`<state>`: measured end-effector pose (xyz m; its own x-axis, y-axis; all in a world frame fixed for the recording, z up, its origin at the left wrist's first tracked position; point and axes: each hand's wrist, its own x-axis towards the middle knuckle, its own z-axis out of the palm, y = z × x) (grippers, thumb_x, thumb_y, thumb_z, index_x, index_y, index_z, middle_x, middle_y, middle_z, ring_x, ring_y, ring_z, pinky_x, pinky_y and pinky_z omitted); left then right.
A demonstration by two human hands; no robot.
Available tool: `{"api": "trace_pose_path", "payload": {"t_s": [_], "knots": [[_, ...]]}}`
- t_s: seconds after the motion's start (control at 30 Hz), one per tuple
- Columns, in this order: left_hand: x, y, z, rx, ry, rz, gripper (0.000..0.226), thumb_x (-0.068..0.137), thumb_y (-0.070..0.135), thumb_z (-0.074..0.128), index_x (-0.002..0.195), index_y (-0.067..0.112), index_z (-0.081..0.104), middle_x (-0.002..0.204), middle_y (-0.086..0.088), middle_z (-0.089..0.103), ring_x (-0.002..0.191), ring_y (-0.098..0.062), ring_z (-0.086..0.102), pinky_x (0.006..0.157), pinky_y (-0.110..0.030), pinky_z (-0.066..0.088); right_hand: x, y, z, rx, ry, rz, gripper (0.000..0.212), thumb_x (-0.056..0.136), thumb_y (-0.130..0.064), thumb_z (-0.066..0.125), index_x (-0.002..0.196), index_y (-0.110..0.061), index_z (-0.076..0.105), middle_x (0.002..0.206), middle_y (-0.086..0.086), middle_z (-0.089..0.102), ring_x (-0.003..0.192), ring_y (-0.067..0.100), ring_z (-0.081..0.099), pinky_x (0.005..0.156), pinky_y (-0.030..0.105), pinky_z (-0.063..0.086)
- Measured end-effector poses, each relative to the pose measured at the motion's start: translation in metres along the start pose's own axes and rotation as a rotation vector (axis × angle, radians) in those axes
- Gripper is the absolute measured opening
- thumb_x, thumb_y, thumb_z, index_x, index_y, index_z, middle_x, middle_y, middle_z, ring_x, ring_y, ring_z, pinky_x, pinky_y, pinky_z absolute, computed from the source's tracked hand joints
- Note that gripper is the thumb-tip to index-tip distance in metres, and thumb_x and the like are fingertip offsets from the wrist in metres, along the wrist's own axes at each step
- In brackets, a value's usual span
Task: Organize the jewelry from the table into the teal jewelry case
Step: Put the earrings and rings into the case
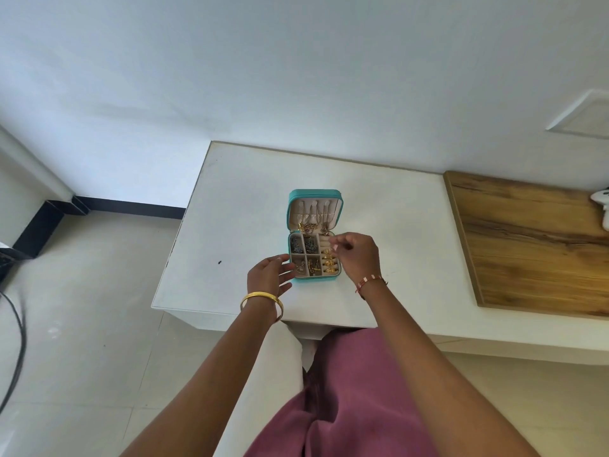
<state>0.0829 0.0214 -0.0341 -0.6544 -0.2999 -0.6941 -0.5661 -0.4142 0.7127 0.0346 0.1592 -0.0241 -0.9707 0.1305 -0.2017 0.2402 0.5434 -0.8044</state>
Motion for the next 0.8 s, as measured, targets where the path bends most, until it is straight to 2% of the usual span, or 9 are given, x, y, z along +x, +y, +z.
{"api": "trace_pose_path", "payload": {"t_s": [0.1, 0.17, 0.27, 0.37, 0.47, 0.63, 0.8], "knots": [[0.002, -0.007, -0.003, 0.083, 0.029, 0.061, 0.020, 0.093, 0.008, 0.044, 0.103, 0.007, 0.062, 0.097, -0.010, 0.063, 0.091, -0.025, 0.060, 0.081, -0.035, 0.051, -0.010, 0.014, -0.003, -0.098, 0.087, 0.011, 0.025, 0.085, 0.006, 0.050, 0.100, 0.000, 0.069, 0.104, 0.014, 0.070, 0.098, 0.024, 0.064, 0.085, 0.020, 0.046], [0.004, -0.012, -0.005, 0.138, 0.049, 0.093, 0.022, 0.091, 0.005, 0.047, 0.108, 0.004, 0.062, 0.099, -0.011, 0.063, 0.090, -0.025, 0.060, 0.082, -0.035, 0.051, -0.011, 0.023, -0.004, -0.115, 0.104, 0.055, 0.025, 0.085, 0.005, 0.052, 0.105, 0.000, 0.067, 0.108, 0.016, 0.068, 0.103, 0.026, 0.062, 0.089, 0.022, 0.043], [0.006, -0.017, -0.006, 0.249, 0.064, 0.156, 0.026, 0.088, 0.005, 0.050, 0.112, 0.006, 0.061, 0.101, -0.013, 0.064, 0.089, -0.024, 0.060, 0.087, -0.038, 0.052, -0.010, 0.031, -0.002, -0.122, 0.088, 0.113, 0.026, 0.084, 0.002, 0.055, 0.108, 0.000, 0.065, 0.110, 0.017, 0.067, 0.102, 0.028, 0.062, 0.088, 0.021, 0.042], [0.008, -0.017, -0.003, 0.416, 0.063, 0.253, 0.028, 0.088, 0.008, 0.053, 0.115, 0.009, 0.061, 0.101, -0.012, 0.067, 0.092, -0.027, 0.062, 0.091, -0.042, 0.051, -0.010, 0.033, 0.004, -0.097, 0.057, 0.152, 0.026, 0.084, 0.002, 0.053, 0.107, 0.000, 0.065, 0.106, 0.020, 0.067, 0.097, 0.034, 0.064, 0.092, 0.030, 0.048], [0.009, -0.016, 0.000, 0.525, 0.030, 0.300, 0.029, 0.087, 0.008, 0.055, 0.116, 0.009, 0.061, 0.105, -0.014, 0.067, 0.096, -0.028, 0.062, 0.092, -0.041, 0.051, -0.013, 0.035, 0.012, -0.085, 0.025, 0.173, 0.024, 0.082, 0.001, 0.058, 0.105, -0.001, 0.066, 0.097, 0.021, 0.069, 0.089, 0.034, 0.066, 0.087, 0.034, 0.051], [0.014, -0.017, -0.006, 0.559, 0.048, 0.314, 0.029, 0.086, 0.007, 0.058, 0.115, 0.010, 0.062, 0.104, -0.013, 0.068, 0.094, -0.028, 0.062, 0.093, -0.039, 0.050, -0.021, 0.036, 0.023, -0.054, 0.024, 0.203, 0.022, 0.082, -0.002, 0.062, 0.104, -0.003, 0.063, 0.094, 0.019, 0.069, 0.086, 0.030, 0.067, 0.072, 0.019, 0.044], [0.014, -0.019, -0.011, 0.540, 0.045, 0.322, 0.028, 0.085, 0.006, 0.059, 0.113, 0.011, 0.064, 0.100, -0.014, 0.069, 0.092, -0.029, 0.062, 0.092, -0.040, 0.051, -0.026, 0.038, 0.027, 0.002, 0.043, 0.205, 0.022, 0.082, -0.001, 0.063, 0.104, -0.001, 0.061, 0.095, 0.020, 0.069, 0.085, 0.032, 0.068, 0.065, 0.018, 0.045]]}}
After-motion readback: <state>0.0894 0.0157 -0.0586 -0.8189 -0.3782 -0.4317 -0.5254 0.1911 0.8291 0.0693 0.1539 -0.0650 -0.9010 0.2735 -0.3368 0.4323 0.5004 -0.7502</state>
